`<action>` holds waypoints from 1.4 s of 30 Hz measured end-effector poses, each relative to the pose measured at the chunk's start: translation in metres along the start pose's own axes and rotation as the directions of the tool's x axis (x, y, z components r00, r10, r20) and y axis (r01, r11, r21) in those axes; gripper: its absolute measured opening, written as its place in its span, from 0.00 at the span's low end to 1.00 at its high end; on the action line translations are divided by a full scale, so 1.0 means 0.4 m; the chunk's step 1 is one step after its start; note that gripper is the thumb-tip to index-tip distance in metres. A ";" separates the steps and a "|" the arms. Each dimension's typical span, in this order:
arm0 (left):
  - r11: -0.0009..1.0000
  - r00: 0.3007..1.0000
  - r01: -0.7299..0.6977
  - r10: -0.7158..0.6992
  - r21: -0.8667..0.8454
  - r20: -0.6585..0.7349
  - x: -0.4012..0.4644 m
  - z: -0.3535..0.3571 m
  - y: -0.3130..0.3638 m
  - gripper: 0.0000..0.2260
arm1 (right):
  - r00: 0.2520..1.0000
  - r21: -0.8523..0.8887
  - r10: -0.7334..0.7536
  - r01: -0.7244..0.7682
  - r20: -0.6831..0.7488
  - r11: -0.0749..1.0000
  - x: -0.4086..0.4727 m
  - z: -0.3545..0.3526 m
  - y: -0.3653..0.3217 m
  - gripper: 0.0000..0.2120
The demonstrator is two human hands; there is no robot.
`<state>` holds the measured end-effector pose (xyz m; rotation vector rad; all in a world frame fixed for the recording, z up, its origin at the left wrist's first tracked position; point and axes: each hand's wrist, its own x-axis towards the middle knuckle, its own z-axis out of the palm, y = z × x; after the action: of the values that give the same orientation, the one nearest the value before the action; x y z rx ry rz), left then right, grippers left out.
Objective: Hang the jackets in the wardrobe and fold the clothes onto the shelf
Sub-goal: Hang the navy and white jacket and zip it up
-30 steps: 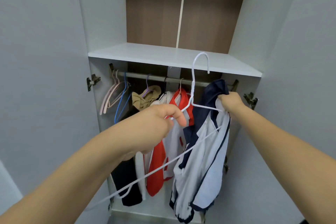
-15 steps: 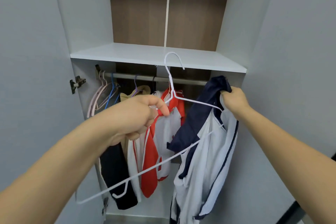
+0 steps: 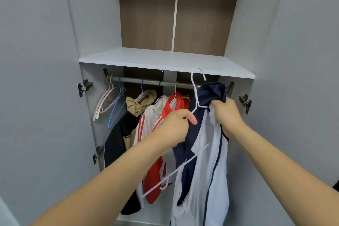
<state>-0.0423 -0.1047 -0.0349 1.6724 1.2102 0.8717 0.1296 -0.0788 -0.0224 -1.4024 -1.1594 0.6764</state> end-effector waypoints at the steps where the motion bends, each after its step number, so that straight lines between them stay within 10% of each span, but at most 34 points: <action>1: 0.998 0.999 -0.054 0.053 -0.027 -0.011 0.007 -0.003 -0.008 0.19 | 0.998 -0.033 -0.065 0.065 0.021 0.997 -0.014 0.000 -0.004 0.12; 6: 0.935 0.952 -0.306 0.301 -0.178 -0.052 0.027 -0.061 -0.034 0.14 | 0.776 -0.589 -0.576 0.599 0.258 0.543 0.001 -0.040 -0.042 0.04; 11: 0.905 0.949 -0.217 0.283 -0.366 0.137 0.057 -0.151 -0.034 0.03 | 0.641 -0.581 -0.585 0.747 0.498 0.323 0.054 -0.059 -0.098 0.10; 19: 0.941 0.834 0.282 -0.144 -0.187 0.532 0.140 -0.167 -0.227 0.23 | 0.655 -0.540 -0.611 0.740 0.444 0.401 0.133 -0.092 -0.103 0.22; 23: 0.965 0.910 0.259 -0.228 -0.047 0.346 0.182 -0.098 -0.276 0.36 | 0.609 -0.513 -0.633 0.778 0.478 0.361 0.136 -0.090 -0.102 0.13; 28: 0.963 0.880 0.217 -0.265 0.162 0.395 0.177 -0.081 -0.322 0.09 | 0.558 -0.471 -0.685 0.814 0.468 0.340 0.138 -0.103 -0.088 0.10; 38: 0.933 0.924 0.290 -0.331 -0.214 -0.191 0.184 -0.293 -0.248 0.10 | 0.554 -0.606 -0.586 0.785 0.591 0.131 0.126 -0.106 -0.068 0.12; 42: 0.914 0.926 0.289 -0.343 -0.285 -0.161 0.184 -0.358 -0.118 0.08 | 0.704 -0.761 -0.543 0.626 0.457 0.171 0.140 -0.044 -0.037 0.08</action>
<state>-0.1661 0.0080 -0.0214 1.1573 1.3982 0.9673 0.1610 -0.0366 0.0071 -1.5210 -2.1544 -0.6326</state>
